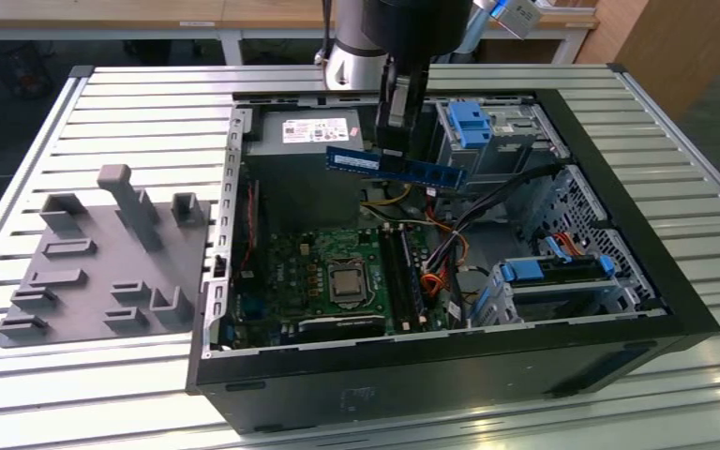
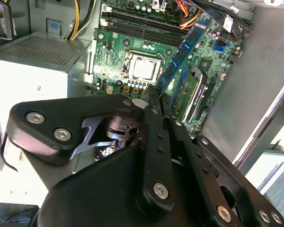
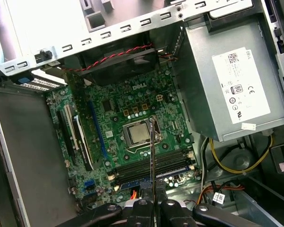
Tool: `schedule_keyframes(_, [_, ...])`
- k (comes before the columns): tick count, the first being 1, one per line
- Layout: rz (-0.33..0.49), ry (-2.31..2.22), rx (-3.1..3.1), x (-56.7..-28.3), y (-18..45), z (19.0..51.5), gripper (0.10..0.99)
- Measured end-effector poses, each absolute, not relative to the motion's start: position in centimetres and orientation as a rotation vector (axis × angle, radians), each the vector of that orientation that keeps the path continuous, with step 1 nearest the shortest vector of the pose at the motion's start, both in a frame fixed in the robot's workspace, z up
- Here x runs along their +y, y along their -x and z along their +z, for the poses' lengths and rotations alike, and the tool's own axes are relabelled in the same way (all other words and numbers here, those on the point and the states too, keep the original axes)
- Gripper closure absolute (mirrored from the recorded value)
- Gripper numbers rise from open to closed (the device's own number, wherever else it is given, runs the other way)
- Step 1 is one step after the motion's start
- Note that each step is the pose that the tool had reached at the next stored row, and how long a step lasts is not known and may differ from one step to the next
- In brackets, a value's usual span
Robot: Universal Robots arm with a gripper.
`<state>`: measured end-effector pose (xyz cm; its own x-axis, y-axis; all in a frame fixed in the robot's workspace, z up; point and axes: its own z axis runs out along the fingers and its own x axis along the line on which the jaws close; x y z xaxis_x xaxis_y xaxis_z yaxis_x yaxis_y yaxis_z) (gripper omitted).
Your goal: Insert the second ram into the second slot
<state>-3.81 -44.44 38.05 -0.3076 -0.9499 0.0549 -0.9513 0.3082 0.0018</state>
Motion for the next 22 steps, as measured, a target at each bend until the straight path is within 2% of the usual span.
schedule_keyframes(22, [0.047,-1.789,-2.526,-44.44,3.81,38.05,0.949])
